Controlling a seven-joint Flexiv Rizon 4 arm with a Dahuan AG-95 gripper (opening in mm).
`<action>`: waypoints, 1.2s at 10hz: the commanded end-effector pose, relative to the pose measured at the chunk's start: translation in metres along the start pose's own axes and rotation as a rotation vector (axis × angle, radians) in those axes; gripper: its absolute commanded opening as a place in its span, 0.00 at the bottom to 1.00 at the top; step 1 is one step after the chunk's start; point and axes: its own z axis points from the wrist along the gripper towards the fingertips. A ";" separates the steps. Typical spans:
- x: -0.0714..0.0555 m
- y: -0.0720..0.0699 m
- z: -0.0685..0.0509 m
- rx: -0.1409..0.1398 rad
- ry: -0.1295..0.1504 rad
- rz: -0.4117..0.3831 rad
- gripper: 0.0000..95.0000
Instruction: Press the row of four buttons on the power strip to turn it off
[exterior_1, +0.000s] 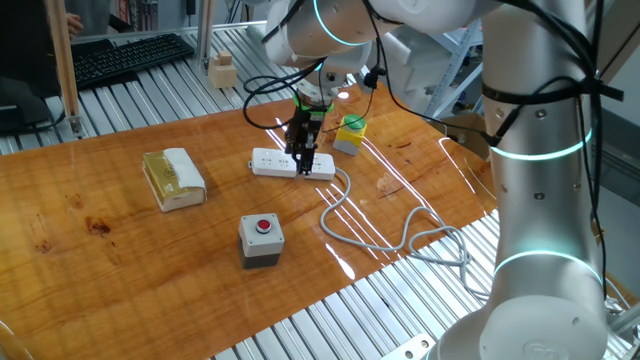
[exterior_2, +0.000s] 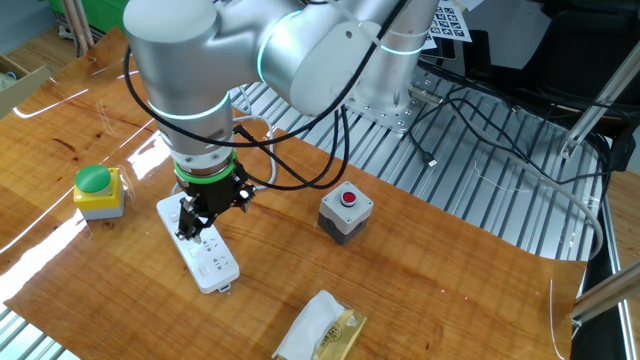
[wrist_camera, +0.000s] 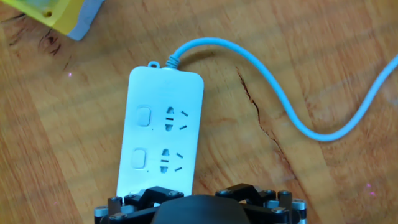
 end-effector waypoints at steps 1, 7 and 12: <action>0.001 0.001 0.000 0.002 0.003 -0.009 1.00; 0.004 0.001 0.000 -0.011 0.030 0.036 1.00; 0.018 0.005 0.006 -0.016 0.025 0.050 1.00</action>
